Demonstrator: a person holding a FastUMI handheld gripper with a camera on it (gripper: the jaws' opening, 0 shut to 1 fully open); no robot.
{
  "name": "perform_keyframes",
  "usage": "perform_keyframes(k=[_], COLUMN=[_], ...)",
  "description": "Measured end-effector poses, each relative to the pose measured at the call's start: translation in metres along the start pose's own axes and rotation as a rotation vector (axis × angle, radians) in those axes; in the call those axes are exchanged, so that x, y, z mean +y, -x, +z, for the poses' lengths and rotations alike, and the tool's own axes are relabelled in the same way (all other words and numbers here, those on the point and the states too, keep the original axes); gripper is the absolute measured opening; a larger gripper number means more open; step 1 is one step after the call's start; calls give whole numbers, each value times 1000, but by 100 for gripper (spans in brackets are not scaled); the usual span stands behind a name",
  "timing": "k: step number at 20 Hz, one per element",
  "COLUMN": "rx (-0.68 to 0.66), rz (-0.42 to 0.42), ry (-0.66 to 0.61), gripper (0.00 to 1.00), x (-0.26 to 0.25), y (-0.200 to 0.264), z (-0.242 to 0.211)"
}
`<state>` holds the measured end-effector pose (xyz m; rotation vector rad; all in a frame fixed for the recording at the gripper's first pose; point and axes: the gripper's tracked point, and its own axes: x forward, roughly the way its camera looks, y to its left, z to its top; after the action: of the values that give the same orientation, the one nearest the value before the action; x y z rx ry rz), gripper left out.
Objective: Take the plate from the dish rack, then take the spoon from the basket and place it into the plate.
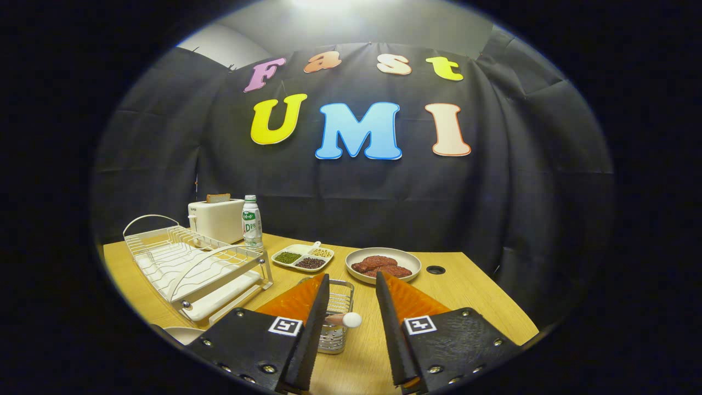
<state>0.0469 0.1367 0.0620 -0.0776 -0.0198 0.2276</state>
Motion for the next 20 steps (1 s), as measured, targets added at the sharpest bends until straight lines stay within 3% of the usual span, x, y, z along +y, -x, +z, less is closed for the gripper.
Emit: perform_keyframes(k=[1, 3, 4, 5, 6, 7, 20], rx=[20, 12, 11, 17, 21, 24, 32], rz=[-4, 0, 14, 40, 30, 31, -20], ry=[12, 18, 6, -16, -22, -22, 4], gripper=[53, 23, 23, 14, 13, 7, 7], x=[0, -1, 4, 14, 14, 13, 4], y=[-10, -12, -8, -6, -2, -3, 33], z=[-7, -2, 1, 2, 9, 8, 98])
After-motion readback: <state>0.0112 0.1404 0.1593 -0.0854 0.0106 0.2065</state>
